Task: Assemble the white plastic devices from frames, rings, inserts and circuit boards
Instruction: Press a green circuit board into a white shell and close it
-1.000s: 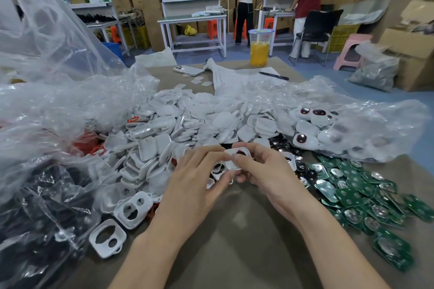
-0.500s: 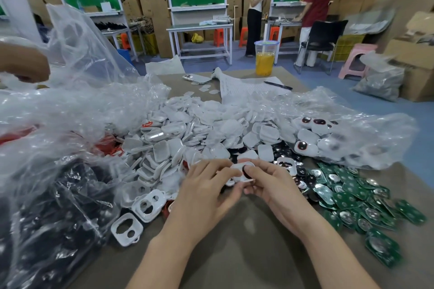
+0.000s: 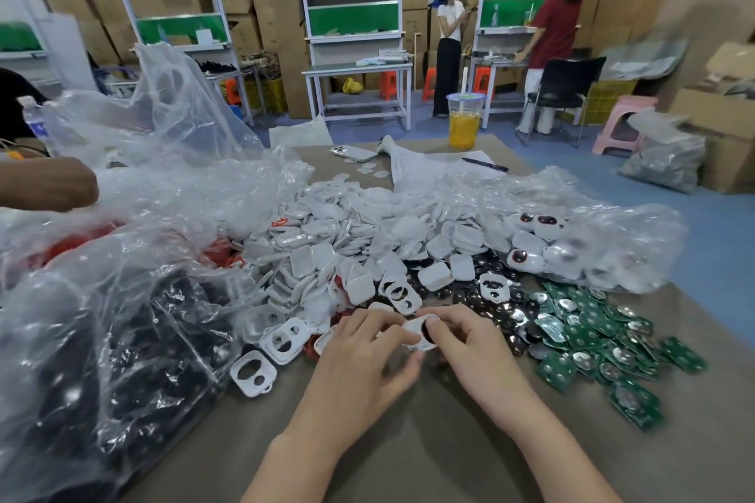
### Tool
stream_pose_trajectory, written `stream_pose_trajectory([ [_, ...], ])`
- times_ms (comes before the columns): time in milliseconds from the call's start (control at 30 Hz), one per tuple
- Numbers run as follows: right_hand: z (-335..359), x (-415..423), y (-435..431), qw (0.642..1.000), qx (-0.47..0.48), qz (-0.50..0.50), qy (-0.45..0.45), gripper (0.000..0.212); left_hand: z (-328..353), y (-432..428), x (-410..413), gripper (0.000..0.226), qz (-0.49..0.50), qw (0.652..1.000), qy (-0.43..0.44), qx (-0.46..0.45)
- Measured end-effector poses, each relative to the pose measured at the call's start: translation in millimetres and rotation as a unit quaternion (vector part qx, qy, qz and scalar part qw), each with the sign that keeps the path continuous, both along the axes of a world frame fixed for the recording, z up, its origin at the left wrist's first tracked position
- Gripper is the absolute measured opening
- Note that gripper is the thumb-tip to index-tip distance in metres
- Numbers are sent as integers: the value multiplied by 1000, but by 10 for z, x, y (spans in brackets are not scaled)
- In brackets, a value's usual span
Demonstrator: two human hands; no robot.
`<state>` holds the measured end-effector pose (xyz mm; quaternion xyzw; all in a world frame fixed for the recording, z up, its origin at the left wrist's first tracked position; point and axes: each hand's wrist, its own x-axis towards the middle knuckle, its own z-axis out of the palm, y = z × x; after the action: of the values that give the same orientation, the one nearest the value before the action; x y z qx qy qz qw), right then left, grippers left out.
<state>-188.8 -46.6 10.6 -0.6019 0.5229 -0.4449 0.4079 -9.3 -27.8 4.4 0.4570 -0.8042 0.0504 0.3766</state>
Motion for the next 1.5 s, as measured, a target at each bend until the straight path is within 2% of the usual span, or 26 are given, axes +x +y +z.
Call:
stream_pose_trajectory([
  [133, -38, 27, 63, 986, -70, -26, 146, 15, -20, 29, 25, 17, -15, 999, -17, 43],
  [267, -65, 45, 84, 972, -94, -36, 214, 18, -41, 2, 26, 21, -26, 993, -27, 113],
  [433, -60, 42, 99, 974, -103, -55, 193, 20, -77, -8, 19, 21, -4, 995, -49, 92],
  [600, -51, 16, 93, 980, -93, -84, 155, 23, -34, 18, 24, 28, 20, 997, -28, 65],
  [800, -54, -3, 3, 987, -90, -80, 109, 26, 224, -175, 444, 19, 122, 990, 71, 15],
  [1033, 129, 10, -490, 979, -155, -33, 129, 30, 722, -870, 1366, 32, 263, 944, 104, 170],
  [1133, 196, 63, -746, 964, -195, -22, 178, 31, 845, -1187, 1576, 37, 294, 914, 84, 265],
  [1233, 203, 95, -914, 955, -219, -28, 199, 30, 861, -1422, 1669, 44, 301, 884, 6, 358],
  [1267, 187, 96, -944, 954, -225, -30, 196, 30, 847, -1484, 1679, 45, 302, 881, -19, 363],
  [1400, 135, 43, -996, 952, -240, -34, 189, 30, 794, -1729, 1729, 53, 305, 902, 32, 304],
  [1500, 117, 7, -995, 947, -242, -36, 208, 31, 742, -1842, 1833, 62, 344, 902, 24, 260],
])
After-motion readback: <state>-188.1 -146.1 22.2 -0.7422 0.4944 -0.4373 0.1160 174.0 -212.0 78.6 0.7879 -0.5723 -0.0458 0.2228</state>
